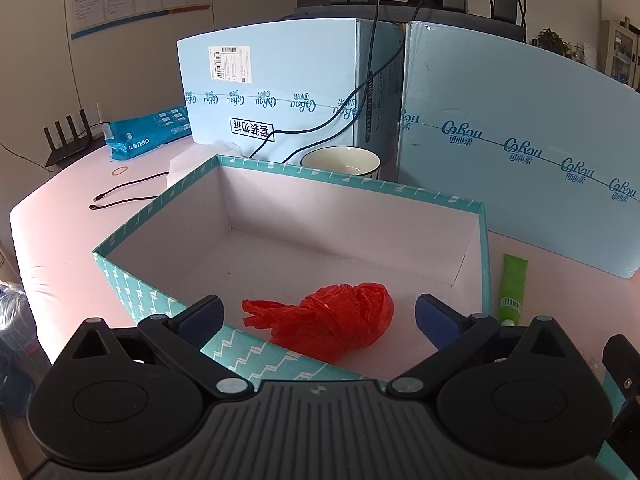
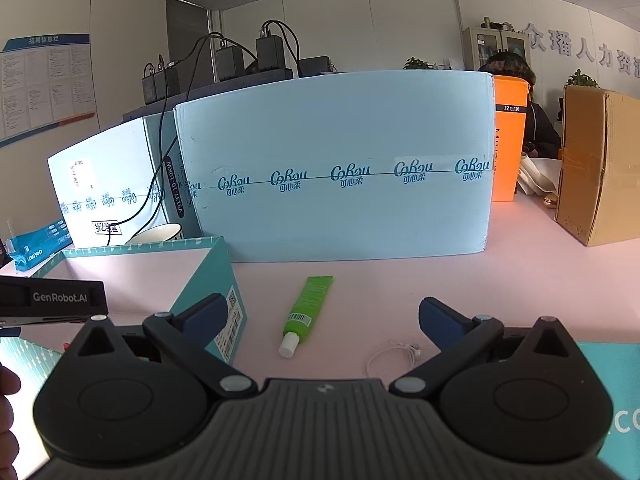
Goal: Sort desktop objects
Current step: 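Move both open tools over the teal YEARCON board with clear film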
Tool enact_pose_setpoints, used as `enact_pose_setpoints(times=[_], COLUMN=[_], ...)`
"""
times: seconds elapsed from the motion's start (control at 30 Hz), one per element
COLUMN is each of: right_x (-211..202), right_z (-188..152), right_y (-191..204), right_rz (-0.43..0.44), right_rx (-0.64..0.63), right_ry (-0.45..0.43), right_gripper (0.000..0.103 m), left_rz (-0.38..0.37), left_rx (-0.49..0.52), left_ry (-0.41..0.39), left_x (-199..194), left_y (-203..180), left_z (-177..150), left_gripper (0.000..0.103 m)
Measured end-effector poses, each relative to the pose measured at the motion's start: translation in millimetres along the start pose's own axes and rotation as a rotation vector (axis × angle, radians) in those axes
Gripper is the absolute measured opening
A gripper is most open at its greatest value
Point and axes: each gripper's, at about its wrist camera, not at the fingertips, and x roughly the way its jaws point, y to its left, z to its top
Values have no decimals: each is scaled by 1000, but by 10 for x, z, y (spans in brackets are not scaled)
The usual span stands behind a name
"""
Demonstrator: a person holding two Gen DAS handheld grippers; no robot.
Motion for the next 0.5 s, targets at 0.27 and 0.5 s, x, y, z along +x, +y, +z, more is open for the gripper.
enact_pose_setpoints(times=[0.27,0.5], right_x=[-109,-188], right_z=[-49,-53], right_y=[-203,-321], right_rz=[-37,-62], right_rx=[19,31], right_ry=[-3,-20], right_gripper=[103,103], left_rz=[-31,-53], left_rx=[35,54], left_ry=[-4,-23], left_x=[-87,-161], left_y=[-170,-275], left_z=[-98,-135], left_gripper=[102,102])
